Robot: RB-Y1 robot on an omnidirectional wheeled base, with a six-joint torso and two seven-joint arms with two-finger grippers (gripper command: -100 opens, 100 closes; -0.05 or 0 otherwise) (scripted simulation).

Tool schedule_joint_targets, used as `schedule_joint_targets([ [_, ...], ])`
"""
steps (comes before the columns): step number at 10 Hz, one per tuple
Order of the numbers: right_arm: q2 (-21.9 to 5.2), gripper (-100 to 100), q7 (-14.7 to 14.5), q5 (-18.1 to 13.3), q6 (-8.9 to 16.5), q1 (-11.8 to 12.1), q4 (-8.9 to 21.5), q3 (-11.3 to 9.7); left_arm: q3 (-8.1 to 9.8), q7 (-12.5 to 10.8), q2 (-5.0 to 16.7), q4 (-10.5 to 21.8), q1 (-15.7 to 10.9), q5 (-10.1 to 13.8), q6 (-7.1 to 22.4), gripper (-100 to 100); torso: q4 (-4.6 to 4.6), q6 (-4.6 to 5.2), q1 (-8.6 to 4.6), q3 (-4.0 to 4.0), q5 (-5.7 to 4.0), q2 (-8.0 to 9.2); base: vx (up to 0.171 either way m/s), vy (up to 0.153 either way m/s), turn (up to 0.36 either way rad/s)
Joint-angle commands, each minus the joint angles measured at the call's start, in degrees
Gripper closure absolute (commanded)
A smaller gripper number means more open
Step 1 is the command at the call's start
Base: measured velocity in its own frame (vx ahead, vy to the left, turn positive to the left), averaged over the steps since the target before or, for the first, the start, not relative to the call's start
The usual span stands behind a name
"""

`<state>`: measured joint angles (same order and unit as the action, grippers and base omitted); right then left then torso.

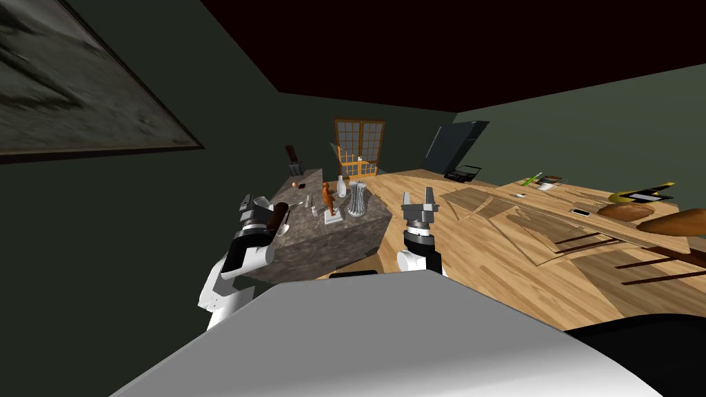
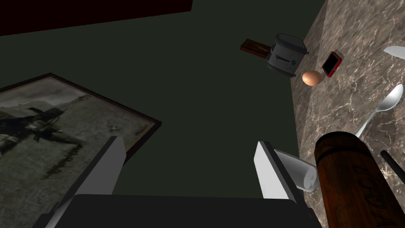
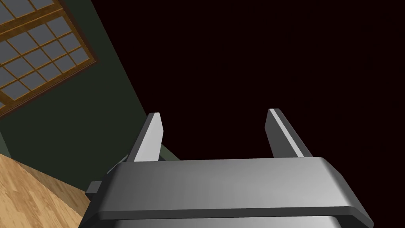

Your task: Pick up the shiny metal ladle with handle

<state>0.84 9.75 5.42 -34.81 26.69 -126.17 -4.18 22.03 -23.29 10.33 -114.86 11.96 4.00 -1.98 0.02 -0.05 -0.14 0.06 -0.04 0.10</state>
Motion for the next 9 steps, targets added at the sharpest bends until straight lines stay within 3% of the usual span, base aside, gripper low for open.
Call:
schedule_joint_targets([
  [1, 0.00, 0, 0.00, 0.00, 0.00, 0.00, 0.00, 0.00, 2.10, -2.86, 0.44, 1.53, -1.31, -0.01, 2.86, -100, 0.00, 0.00, 0.00, 0.00, 0.00, 0.00, -0.005, -0.064, -0.204],
  [2, 0.00, 0, 0.00, 0.00, 0.00, -0.01, 0.00, -0.01, 2.10, -3.25, 0.44, 1.53, -1.31, -0.01, 4.20, -100, 0.00, 0.04, -0.04, -0.01, -0.01, -0.01, 0.001, -0.057, -0.097],
  [3, 0.00, 0, 0.00, 0.00, 0.00, 0.00, 0.00, 0.00, 3.81, -5.23, 0.63, 3.01, -2.40, -0.13, 6.24, -100, 0.00, -0.01, -0.02, -0.01, -0.01, -0.01, 0.003, -0.066, -0.173],
  [4, 0.00, 0, 0.00, 0.00, 0.00, 0.00, 0.00, 0.00, 3.81, -5.83, 0.63, 3.01, -2.40, -0.13, 7.30, -100, -0.01, 0.02, -0.04, -0.01, 0.00, -0.02, 0.007, -0.047, -0.100],
  [5, 0.00, 0, 0.00, 0.00, 0.00, 0.00, 0.00, 0.00, 5.52, -7.96, 0.86, 4.50, -3.43, -0.23, 8.96, -100, 0.00, -0.01, 0.01, -0.01, 0.00, -0.03, 0.017, -0.061, -0.172],
  [6, 0.00, 0, 0.00, 0.00, 0.00, 0.00, 0.00, 0.00, 5.52, -8.42, 0.86, 4.50, -3.43, -0.23, 10.45, -100, -0.01, 0.02, -0.03, -0.04, 0.00, -0.06, 0.011, -0.047, -0.086],
  [7, 0.00, 0, 0.00, 0.00, 0.00, 0.00, 0.00, 0.00, 7.24, -10.54, 1.13, 5.99, -4.39, -0.32, 12.03, -100, -0.01, -0.02, 0.02, -0.03, 0.00, -0.04, 0.020, -0.055, -0.160],
  [8, 0.00, 0, 0.00, 0.00, 0.00, 0.00, 0.00, 0.00, 7.24, -11.00, 1.13, 5.99, -4.39, -0.32, 13.63, -100, -0.01, 0.02, 0.00, -0.04, 0.00, -0.08, 0.019, -0.046, -0.083],
  [9, 0.00, 0, 0.00, 0.00, 0.00, 0.01, 0.00, 0.00, 8.95, -13.14, 1.45, 7.45, -5.28, -0.40, 15.70, -100, -0.02, -0.02, 0.02, -0.04, 0.00, -0.06, 0.012, -0.059, -0.136],
])
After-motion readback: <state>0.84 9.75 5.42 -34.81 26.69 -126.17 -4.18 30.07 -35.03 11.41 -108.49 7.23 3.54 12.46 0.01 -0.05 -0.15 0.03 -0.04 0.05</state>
